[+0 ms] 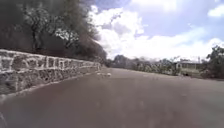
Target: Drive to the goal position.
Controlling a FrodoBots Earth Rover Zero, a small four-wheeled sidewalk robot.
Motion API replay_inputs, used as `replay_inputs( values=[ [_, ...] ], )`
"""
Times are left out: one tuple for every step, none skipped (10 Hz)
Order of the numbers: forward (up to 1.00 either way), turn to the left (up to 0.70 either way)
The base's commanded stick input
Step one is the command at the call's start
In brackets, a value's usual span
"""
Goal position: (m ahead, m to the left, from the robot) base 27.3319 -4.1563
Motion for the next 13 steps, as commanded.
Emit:
replay_inputs(
  values=[
    [0.70,0.00],
    [0.70,0.00],
    [0.70,0.00],
    [0.70,0.00],
    [0.70,0.00],
    [0.70,0.00],
    [0.70,0.00],
    [0.70,0.00],
    [0.70,0.00],
    [0.70,0.00],
    [0.70,0.00],
    [0.70,0.00],
    [0.70,0.00]
  ],
)
